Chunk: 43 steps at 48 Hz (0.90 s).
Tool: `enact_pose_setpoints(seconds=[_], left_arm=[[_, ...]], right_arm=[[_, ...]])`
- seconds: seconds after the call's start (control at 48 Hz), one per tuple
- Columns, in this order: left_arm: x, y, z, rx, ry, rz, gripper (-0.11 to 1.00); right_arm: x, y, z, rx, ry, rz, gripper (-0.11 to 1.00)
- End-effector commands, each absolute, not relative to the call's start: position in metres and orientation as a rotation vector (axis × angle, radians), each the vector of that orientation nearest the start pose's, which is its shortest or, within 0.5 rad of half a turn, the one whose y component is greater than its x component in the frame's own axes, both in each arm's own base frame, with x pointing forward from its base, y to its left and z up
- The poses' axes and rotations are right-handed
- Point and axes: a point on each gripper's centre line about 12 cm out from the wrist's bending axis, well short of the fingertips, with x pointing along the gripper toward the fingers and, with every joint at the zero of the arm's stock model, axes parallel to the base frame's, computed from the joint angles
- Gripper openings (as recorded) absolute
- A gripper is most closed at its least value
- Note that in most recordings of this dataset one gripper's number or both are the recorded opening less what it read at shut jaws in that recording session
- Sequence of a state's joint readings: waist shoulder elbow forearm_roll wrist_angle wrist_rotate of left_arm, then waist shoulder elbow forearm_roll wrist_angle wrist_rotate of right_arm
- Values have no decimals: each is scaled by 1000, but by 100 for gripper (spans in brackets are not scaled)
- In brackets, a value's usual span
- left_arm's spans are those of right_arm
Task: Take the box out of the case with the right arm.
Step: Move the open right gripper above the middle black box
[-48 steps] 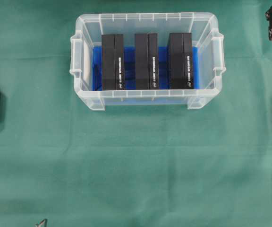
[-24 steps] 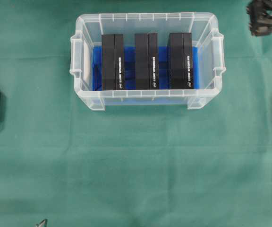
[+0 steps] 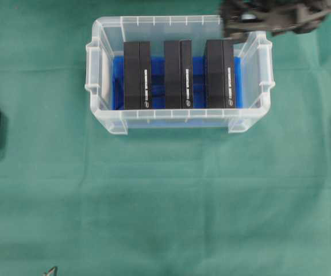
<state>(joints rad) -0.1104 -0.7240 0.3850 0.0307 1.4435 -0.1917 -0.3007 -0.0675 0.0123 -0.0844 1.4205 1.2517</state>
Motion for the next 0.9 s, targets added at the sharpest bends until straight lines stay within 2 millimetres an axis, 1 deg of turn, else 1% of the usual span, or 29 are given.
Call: enact_pose_setpoints(seconds=[0.0,0.209,0.396,0.542,0.876], left_arm=[[183,-16,394,-96,1076,35,0],[183,-15,394,-99,1076,39,0],[183,-14,394,-100,1076,41,0],[183,-15,395,-99,1074,39,0],[183,-15,395,-99,1074,39,0]], right_arm=[[364,-115,344,1165,949,-1088,93],[411,-112,344,1169,916,-1042,93],[438,-112,346,1193,883,-1027,93],[444,-110,346,1193,881,-1021,93],[441,-110,345,1187,902,-1037,93]])
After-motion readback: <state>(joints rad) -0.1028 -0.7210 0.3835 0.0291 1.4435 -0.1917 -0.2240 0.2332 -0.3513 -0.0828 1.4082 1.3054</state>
